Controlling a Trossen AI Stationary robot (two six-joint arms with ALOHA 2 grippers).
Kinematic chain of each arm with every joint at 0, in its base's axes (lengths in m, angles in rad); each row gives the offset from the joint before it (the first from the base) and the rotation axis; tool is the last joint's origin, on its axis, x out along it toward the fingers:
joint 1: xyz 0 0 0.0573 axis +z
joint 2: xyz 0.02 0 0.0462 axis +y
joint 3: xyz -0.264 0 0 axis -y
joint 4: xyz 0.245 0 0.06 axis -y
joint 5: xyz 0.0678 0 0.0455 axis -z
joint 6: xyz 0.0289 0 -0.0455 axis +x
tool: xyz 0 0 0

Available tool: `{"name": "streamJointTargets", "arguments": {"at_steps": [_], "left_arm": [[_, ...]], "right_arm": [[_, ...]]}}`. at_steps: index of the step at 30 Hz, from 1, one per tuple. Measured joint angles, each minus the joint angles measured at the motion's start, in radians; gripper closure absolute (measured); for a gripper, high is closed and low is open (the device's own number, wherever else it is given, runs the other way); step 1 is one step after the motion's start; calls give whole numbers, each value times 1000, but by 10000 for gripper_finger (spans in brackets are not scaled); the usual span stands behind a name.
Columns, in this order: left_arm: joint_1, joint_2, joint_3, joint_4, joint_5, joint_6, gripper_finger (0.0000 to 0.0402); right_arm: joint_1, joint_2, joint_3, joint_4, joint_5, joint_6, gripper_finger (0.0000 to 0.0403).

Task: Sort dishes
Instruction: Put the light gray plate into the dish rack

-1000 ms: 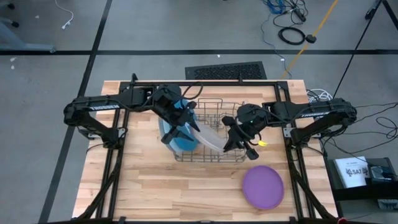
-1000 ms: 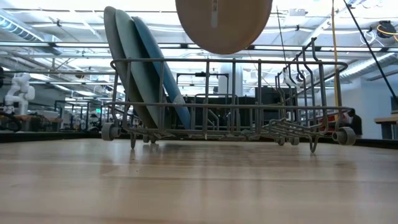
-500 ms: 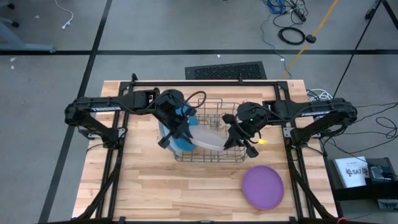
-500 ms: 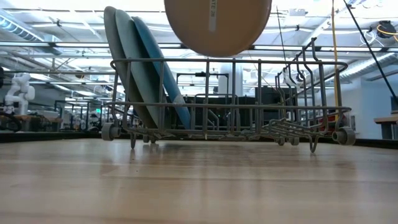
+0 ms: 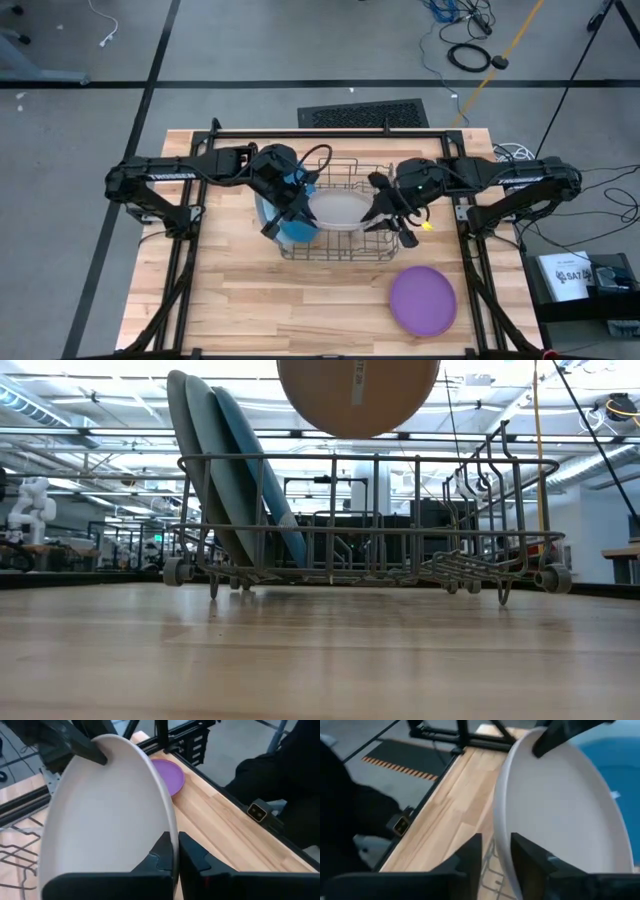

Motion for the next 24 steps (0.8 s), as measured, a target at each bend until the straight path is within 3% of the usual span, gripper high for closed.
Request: {"name": "streamJointTargets", "arguments": {"at_steps": [6, 12, 18, 24], "left_arm": [[3, 0, 2, 33, -6, -56, 401], [6, -3, 2, 27, -12, -121, 400], [3, 2, -14, 187, -21, -361, 400], [3, 38, -15, 322, -123, -628, 400]], "right_arm": [[1, -75, 0, -74, 106, 26, 257], [5, -136, -3, -178, 163, 58, 251], [22, -169, -3, -210, 305, 85, 250], [67, -178, -3, -189, 416, 76, 250]]}}
